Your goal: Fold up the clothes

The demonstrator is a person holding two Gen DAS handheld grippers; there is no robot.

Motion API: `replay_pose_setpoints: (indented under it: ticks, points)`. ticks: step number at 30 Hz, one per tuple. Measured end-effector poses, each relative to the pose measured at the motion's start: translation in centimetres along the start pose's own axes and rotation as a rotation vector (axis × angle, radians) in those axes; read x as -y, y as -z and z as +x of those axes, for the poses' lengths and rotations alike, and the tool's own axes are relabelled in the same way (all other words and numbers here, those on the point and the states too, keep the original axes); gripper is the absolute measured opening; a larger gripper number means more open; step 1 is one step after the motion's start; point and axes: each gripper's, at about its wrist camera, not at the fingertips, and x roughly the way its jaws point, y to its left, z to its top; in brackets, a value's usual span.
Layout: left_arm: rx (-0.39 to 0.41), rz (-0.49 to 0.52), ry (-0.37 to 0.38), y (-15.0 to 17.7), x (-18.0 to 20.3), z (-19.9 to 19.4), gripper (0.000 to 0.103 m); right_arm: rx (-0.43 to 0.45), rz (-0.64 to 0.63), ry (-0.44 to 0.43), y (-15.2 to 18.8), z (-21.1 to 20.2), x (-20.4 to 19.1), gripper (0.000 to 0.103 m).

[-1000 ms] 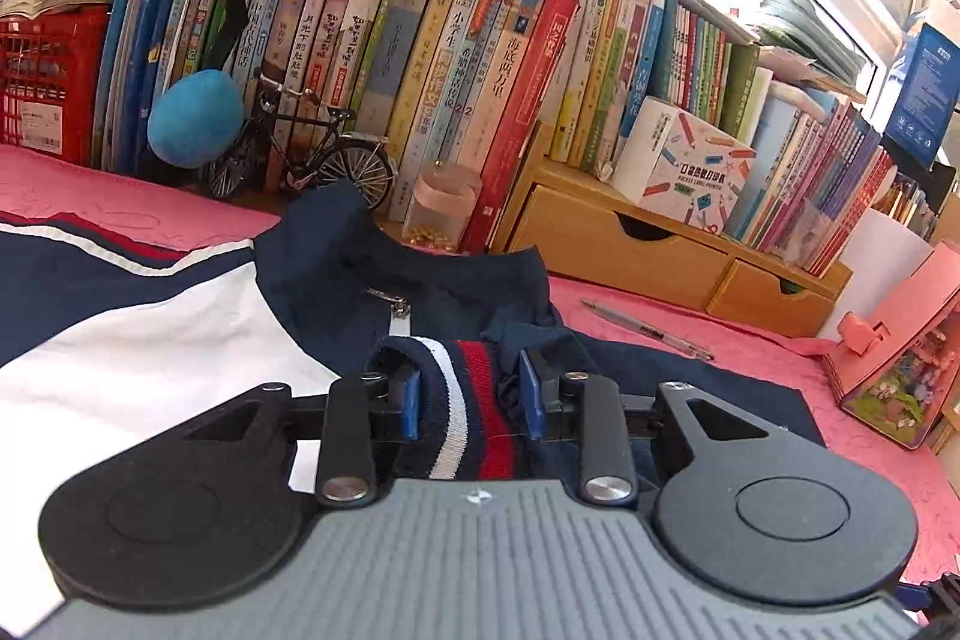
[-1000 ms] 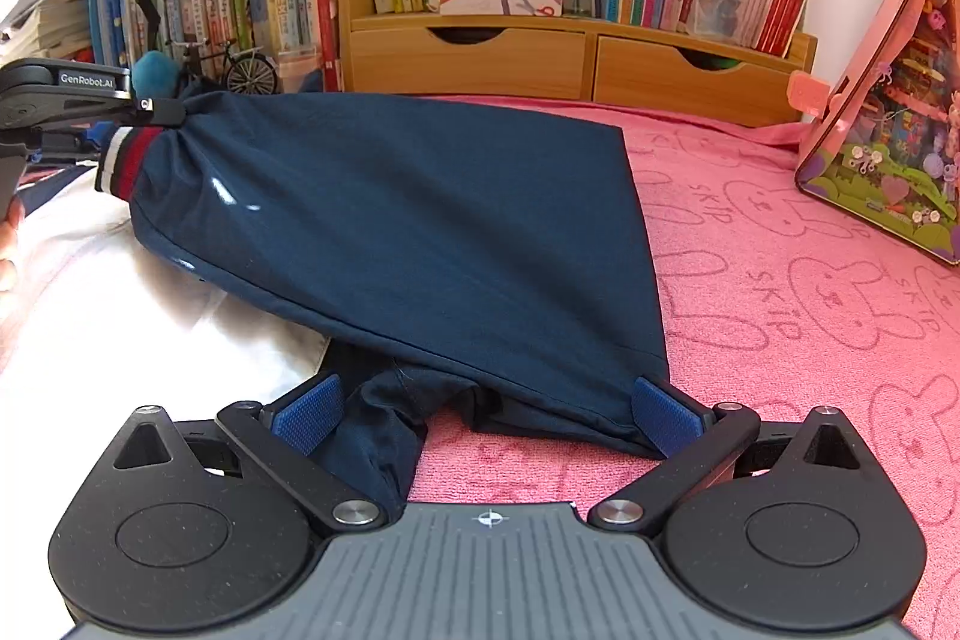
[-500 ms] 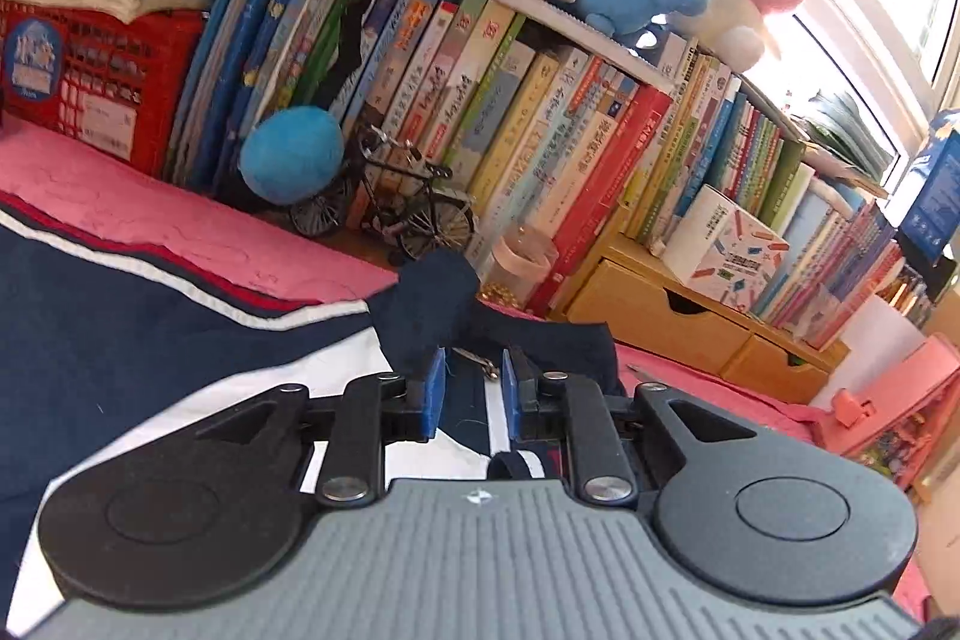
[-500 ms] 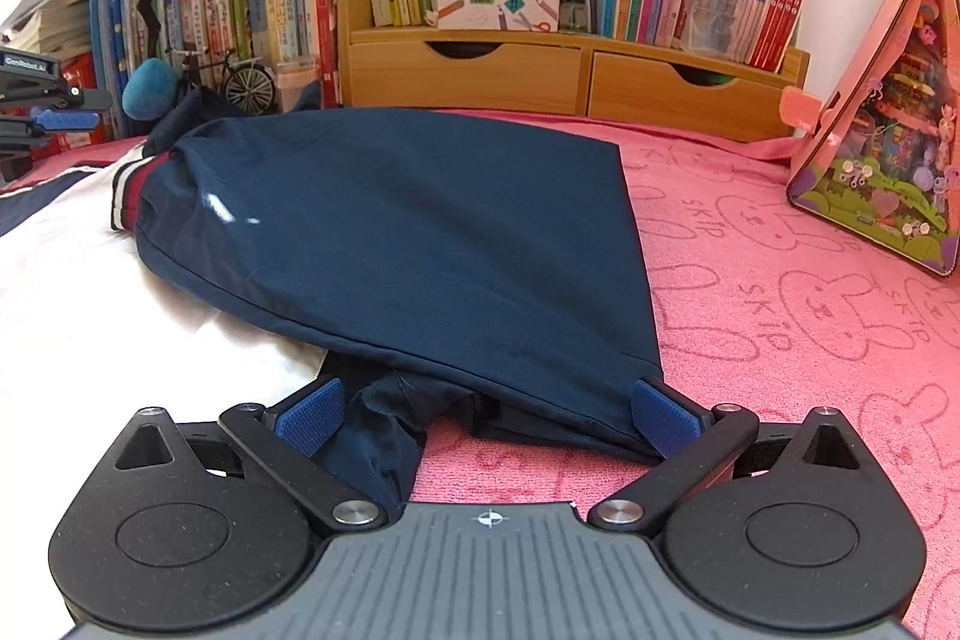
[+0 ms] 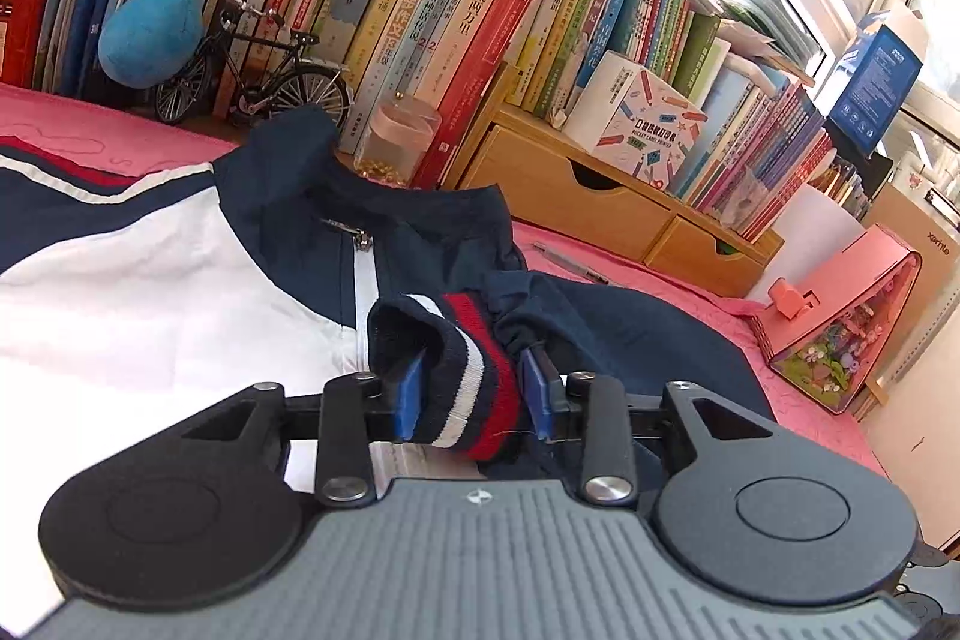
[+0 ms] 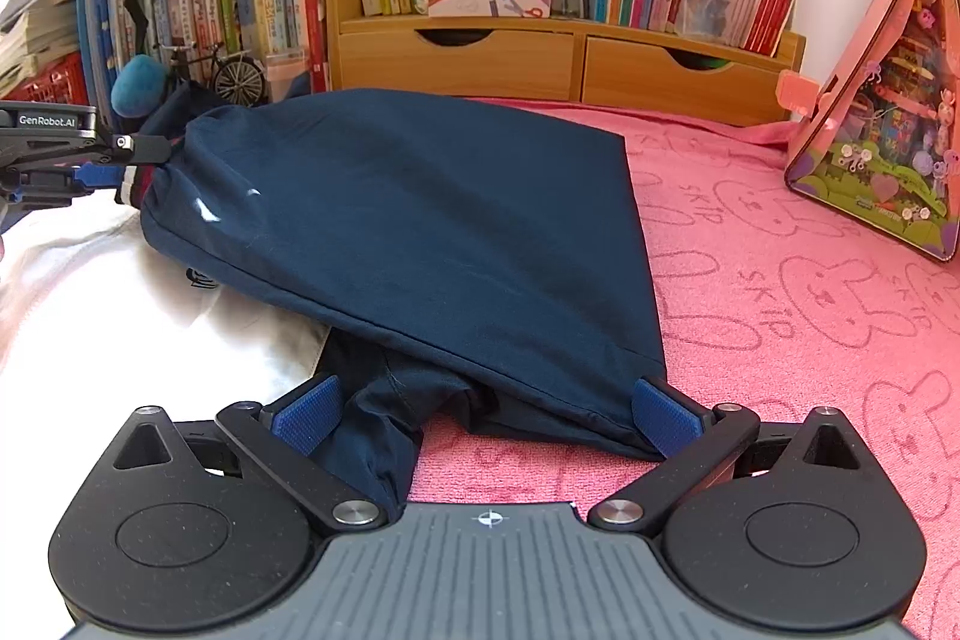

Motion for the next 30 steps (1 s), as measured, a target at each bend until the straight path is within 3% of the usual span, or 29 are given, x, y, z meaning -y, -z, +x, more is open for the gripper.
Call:
replay_pose_setpoints:
  ticks: [1, 3, 7, 15, 18, 20, 22, 27, 30]
  points:
    - [0.018, 0.012, -0.012, 0.2, 0.0, 0.0, 0.025, 0.000, 0.001, 0.000, 0.0, 0.0, 0.0, 0.103]
    - [-0.027, -0.015, -0.043, 0.7, -0.6, 0.9, 0.029, -0.001, 0.003, 0.000, 0.0, 0.0, -0.1, 0.103]
    - [-0.007, -0.194, 0.035, 0.8, -3.5, 0.8, 0.031, -0.001, 0.002, 0.002, 0.0, -0.1, -0.1, 0.103]
    - [-0.004, -0.185, 0.046, 0.8, -3.2, 0.8, 0.037, 0.010, -0.024, 0.026, -0.1, -0.2, -0.5, 0.103]
    - [-0.002, -0.164, 0.061, 0.8, -2.8, 0.8, 0.051, 0.025, -0.054, 0.056, 0.0, -0.4, -1.1, 0.103]
    - [-0.004, -0.137, 0.059, 0.7, -2.3, 0.8, 0.075, 0.030, -0.064, 0.074, 0.0, -0.5, -1.3, 0.103]
    - [-0.008, -0.098, 0.027, 0.7, -1.5, 0.8, 0.091, 0.033, -0.070, 0.092, 0.0, -0.6, -1.5, 0.103]
    - [0.003, -0.138, 0.072, 0.7, -1.9, 0.8, 0.094, 0.037, -0.084, 0.111, 0.0, -0.7, -1.8, 0.103]
    - [0.031, -0.153, 0.099, 0.8, -2.1, 0.5, 0.089, 0.041, -0.096, 0.120, 0.0, -0.7, -2.0, 0.103]
